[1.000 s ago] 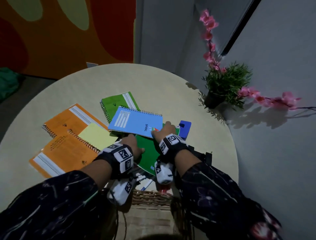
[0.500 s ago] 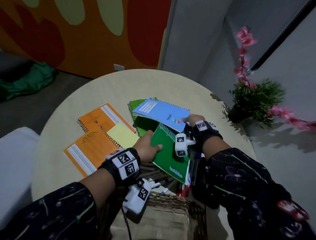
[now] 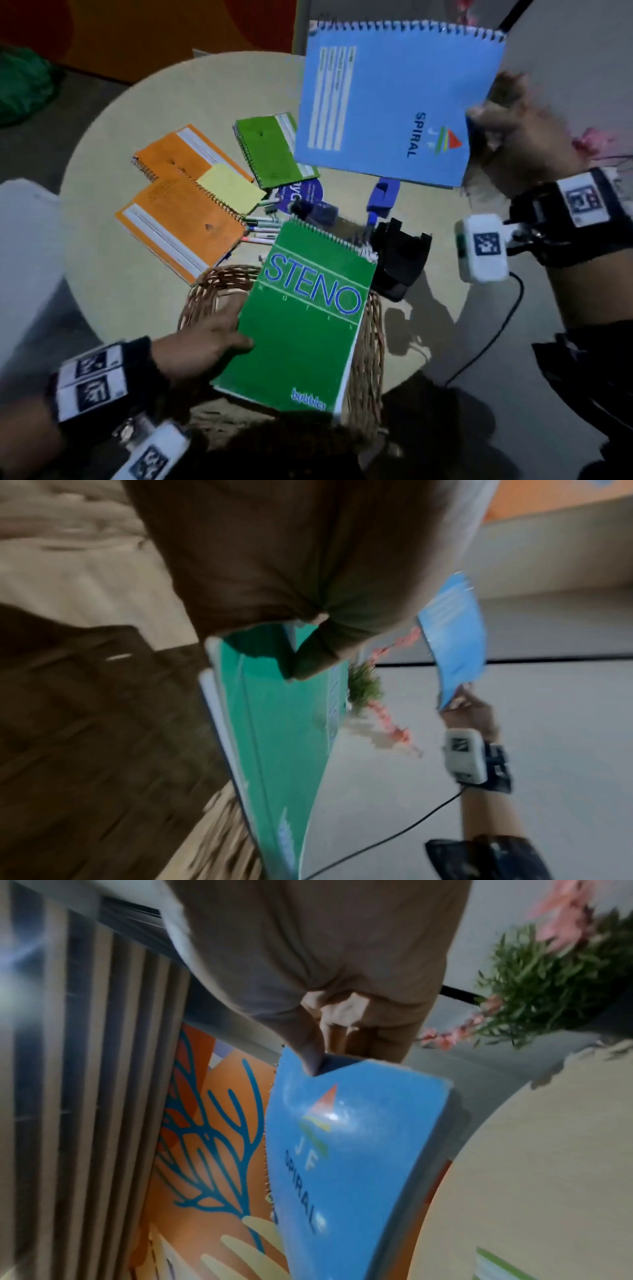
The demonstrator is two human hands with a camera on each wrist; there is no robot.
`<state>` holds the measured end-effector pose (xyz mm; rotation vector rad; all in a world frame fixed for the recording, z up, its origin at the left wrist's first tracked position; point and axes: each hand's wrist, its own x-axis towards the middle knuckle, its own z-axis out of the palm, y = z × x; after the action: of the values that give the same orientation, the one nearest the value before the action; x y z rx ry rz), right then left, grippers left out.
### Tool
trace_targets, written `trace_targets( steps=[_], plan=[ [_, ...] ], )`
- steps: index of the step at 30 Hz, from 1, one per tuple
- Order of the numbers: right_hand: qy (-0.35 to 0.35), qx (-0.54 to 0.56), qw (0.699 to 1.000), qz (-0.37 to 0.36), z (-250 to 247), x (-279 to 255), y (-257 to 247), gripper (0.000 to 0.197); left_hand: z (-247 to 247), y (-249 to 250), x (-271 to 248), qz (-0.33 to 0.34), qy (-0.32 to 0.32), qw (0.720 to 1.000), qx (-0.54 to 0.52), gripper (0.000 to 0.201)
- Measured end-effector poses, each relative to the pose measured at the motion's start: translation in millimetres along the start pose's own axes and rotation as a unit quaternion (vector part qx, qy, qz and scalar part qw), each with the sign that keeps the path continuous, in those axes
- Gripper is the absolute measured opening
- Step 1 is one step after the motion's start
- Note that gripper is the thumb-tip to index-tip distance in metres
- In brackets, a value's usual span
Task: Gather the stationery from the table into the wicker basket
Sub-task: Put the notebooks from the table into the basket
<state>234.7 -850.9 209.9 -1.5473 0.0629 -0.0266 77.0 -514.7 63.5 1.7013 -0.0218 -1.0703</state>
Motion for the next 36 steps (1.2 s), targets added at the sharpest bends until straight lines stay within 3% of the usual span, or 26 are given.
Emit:
trace_targets(
  steps=[5,6,9,12,14,16,19,23,25,27,28,30,33,36],
  plan=[
    [-0.020,-0.071,0.995,-0.062,-25.3,-49.4,-15.6,0.028,32.6,-47.3,13.2,-0.111,-0.053,0.992,-0.005,0.064],
    [-0.030,-0.091,0.994,-0.058,-26.8,-57.3,-17.8,0.030,39.2,-52.3,12.9,-0.130,-0.060,0.990,-0.009,0.063],
    [-0.079,-0.113,0.990,-0.025,-26.5,-76.0,-19.4,0.029,44.5,-71.7,24.1,-0.167,-0.078,0.983,-0.010,0.107],
    [-0.143,-0.159,0.977,0.005,-16.8,-93.4,-7.8,0.025,49.7,-83.1,31.8,-0.182,-0.073,0.979,0.051,0.098],
    [-0.202,-0.180,0.962,0.046,-6.0,-102.9,11.1,0.023,49.6,-76.8,30.2,-0.176,-0.061,0.978,0.093,0.110],
    [-0.264,-0.236,0.932,0.076,9.5,-110.6,38.0,0.022,45.5,-65.7,21.7,-0.147,-0.058,0.977,0.146,0.109],
    [-0.348,-0.311,0.879,0.104,34.7,-115.1,87.4,0.026,29.7,-30.5,1.4,-0.106,-0.011,0.966,0.236,0.071],
    [-0.399,-0.434,0.803,0.087,64.3,-110.0,133.1,0.030,-26.4,4.5,-12.3,-0.029,0.069,0.946,0.316,0.045],
    [-0.399,-0.532,0.743,0.067,72.6,-98.6,139.6,0.037,-66.4,18.6,-8.2,0.009,0.145,0.917,0.371,0.042],
    [-0.378,-0.581,0.719,0.056,80.9,-78.0,132.2,0.037,-105.4,28.4,6.4,0.010,0.214,0.855,0.473,0.047],
    [-0.352,-0.585,0.729,0.046,86.1,-62.4,127.1,0.034,-121.7,33.5,16.4,-0.005,0.227,0.818,0.529,0.049],
    [-0.272,-0.564,0.779,0.034,97.8,-20.9,119.7,0.029,-149.5,44.5,41.3,-0.034,0.221,0.757,0.614,0.053],
    [-0.144,-0.528,0.835,0.064,121.0,53.8,126.9,0.035,-180.0,48.3,81.5,-0.072,0.194,0.728,0.654,0.054],
    [-0.087,-0.518,0.838,0.148,143.3,109.6,144.3,0.062,-204.2,36.4,113.4,-0.084,0.162,0.716,0.674,0.052]
  ],
)
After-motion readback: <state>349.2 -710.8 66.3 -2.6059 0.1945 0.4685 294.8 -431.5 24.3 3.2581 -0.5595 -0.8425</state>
